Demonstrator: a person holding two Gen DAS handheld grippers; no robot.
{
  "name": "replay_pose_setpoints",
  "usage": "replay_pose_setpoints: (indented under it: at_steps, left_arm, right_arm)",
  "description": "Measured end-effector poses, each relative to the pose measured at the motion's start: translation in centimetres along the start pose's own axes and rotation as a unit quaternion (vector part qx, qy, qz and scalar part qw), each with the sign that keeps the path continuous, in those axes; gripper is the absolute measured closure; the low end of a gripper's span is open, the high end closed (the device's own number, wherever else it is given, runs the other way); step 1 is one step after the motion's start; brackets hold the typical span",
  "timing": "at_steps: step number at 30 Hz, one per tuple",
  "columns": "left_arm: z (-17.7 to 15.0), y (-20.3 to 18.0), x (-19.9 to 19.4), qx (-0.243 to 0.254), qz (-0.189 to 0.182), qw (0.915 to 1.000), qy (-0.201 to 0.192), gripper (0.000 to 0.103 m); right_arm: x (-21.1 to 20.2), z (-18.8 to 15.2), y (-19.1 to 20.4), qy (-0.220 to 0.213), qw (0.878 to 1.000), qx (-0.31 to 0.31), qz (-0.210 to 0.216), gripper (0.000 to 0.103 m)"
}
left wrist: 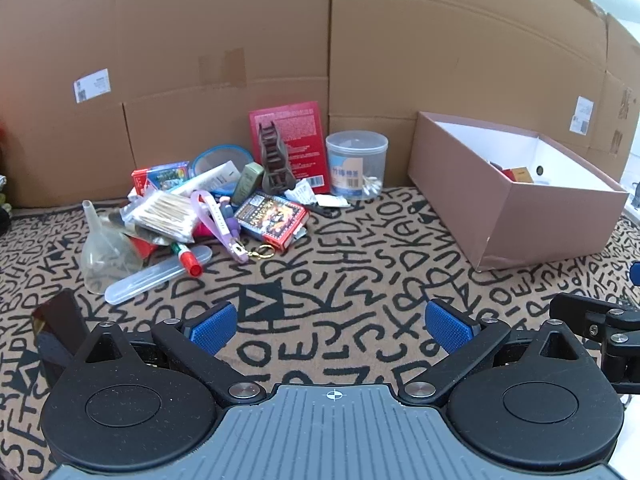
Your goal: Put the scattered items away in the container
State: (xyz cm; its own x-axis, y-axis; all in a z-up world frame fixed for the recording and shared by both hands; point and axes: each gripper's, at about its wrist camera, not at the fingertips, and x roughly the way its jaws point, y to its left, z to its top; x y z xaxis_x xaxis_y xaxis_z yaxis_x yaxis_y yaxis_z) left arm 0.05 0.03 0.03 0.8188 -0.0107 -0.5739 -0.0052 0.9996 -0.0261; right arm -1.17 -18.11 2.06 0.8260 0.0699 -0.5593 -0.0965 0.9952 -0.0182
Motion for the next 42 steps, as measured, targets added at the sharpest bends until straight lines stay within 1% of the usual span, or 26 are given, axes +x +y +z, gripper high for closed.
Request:
replay_pose_setpoints:
  at_steps: [4, 17, 32, 35, 42]
  left_arm:
    - [0.4, 0.2, 0.2, 0.002, 0.003, 1.0000, -0.004, 0.000]
    - [-1.0, -0.4, -0.1, 0.008, 0.005, 0.9999, -0.009, 0.000]
    - [-1.6, -0.9, -0.6, 0.008, 0.002, 0.9999, -0.009, 0.000]
    - [-0.5, -0.5, -0.2, 0.003, 0.001, 1.0000, 0.000, 0.000]
    - [-0.5, -0.4, 0.0, 0.003, 0.000, 1.0000, 0.002, 0.000]
  right_arm:
    - [0.1, 0.1, -0.1, 0.001, 1.000, 0.002, -0.001, 0.000]
    - [0.1, 0.0, 0.1, 0.002, 1.000, -0.006, -0.002, 0.000]
    - [0.2, 0.0, 0.2, 0.004, 1.000, -0.009, -0.003, 0.000]
    - [0.2, 0.0, 0.3, 0.004, 1.000, -0.009, -0.003, 0.000]
    - [0.3, 0.1, 0.4, 0.005, 1.000, -0.011, -0.003, 0.000]
